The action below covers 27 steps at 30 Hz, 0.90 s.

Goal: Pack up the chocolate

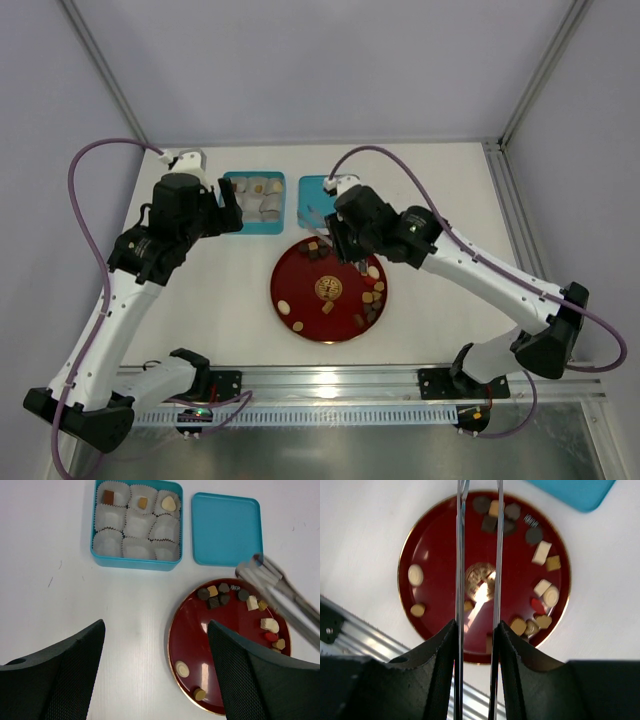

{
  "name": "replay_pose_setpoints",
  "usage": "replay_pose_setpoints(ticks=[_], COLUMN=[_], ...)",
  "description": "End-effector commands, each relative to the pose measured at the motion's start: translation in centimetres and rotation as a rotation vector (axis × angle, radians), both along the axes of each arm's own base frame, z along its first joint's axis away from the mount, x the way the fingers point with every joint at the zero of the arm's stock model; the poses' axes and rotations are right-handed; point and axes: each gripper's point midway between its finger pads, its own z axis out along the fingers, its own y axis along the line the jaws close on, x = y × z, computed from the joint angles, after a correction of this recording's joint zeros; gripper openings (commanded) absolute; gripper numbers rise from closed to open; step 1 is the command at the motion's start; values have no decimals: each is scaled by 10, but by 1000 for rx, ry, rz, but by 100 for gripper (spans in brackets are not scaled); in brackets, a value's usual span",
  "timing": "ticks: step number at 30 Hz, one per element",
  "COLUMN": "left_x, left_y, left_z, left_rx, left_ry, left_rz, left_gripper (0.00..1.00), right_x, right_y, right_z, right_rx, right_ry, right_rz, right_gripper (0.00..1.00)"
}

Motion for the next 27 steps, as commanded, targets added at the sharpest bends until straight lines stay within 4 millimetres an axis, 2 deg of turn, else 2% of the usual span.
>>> replay_pose_setpoints(ticks=[1, 2, 3, 5, 6, 7, 9, 11, 17, 23, 27], left_x=[6, 6, 6, 6, 6, 6, 7, 7, 7, 7, 6], left_y=[-1, -1, -2, -3, -4, -4, -5, -4, -5, -4, -4], left_z=[18, 17, 16, 14, 13, 13, 11, 10, 9, 9, 8], left_rx=[-24, -26, -27, -33, -36, -38, -38, -35, -34, -32, -32], left_ry=[-53, -50, -48, -39, -35, -36, -30, -28, -24, -18, -18], left_rz=[9, 9, 8, 5, 5, 4, 4, 8, 7, 12, 11], left_gripper=[82, 82, 82, 81, 81, 81, 81, 81, 81, 81, 81], right_x=[-55, -68, -77, -100, -107, -120, -133, -145, -162, -167, -166], right_y=[-9, -16, -20, -26, -30, -31, -37, -43, -44, -43, -41], right_z=[-23, -34, -30, -41, -36, -44, -43, -53, -65, -73, -77], right_rx=[-50, -85, -63, -70, -42, -36, -11, -30, -42, -69, -83], right_ry=[102, 135, 143, 192, 193, 234, 255, 284, 323, 340, 338], right_rz=[21, 26, 14, 34, 40, 45, 56, 59, 90, 109, 119], right_gripper=[39, 39, 39, 39, 39, 39, 40, 40, 40, 40, 44])
